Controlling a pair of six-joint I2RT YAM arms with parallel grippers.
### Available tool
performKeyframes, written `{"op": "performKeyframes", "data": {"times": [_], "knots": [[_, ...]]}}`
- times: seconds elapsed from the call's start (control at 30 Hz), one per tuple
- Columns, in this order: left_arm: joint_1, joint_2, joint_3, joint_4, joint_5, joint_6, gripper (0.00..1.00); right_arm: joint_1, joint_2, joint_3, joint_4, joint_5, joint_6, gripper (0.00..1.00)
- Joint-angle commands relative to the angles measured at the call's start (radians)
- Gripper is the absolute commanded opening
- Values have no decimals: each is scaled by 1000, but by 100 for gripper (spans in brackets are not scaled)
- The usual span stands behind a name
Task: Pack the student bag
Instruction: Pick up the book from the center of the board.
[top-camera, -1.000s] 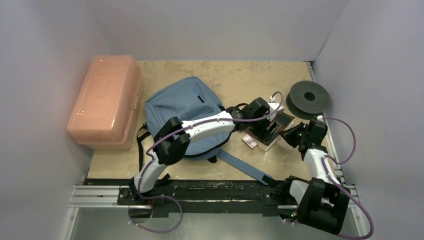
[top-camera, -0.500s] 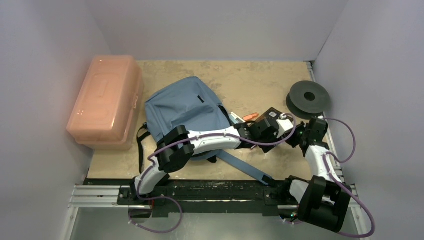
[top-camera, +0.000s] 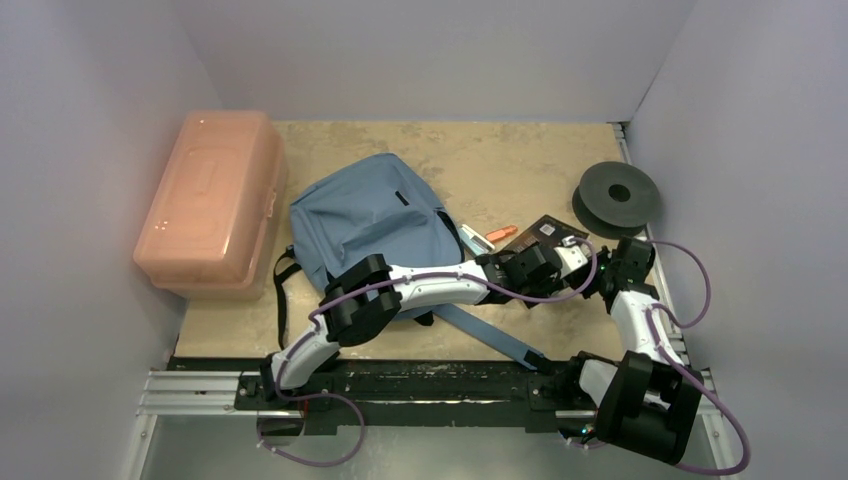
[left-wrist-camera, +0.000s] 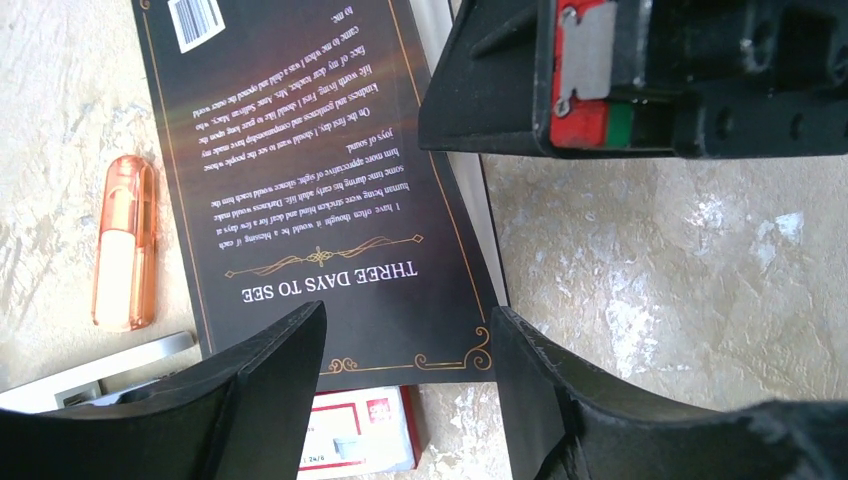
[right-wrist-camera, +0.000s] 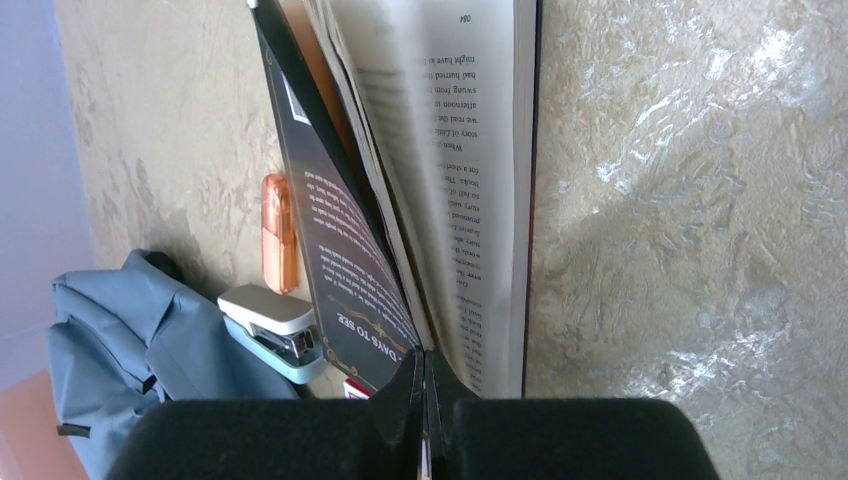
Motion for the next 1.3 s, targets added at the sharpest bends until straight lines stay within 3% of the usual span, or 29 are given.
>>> {"op": "performKeyframes", "data": {"times": [0.0, 0.37, 0.67, 0.9, 1.1, 1.27], "knots": [[-10, -13, 17, 28, -5, 19, 63, 4, -7, 44, 21, -30, 24, 0], [-14, -94, -40, 40, 35, -53, 68, 4, -1, 43, 23, -38, 33, 0], [-16, -81, -61, 73, 34, -14, 66, 4, -33, 46, -2, -69, 49, 0], [-25, -9, 18, 44, -149, 101, 52, 5, -48, 44, -21, -68, 64, 0], [-39, 37, 66, 22, -199, 181, 49, 4, -51, 47, -26, -75, 85, 0], [-43, 51, 97, -9, -221, 192, 23, 4, -55, 54, 5, -70, 54, 0]]}}
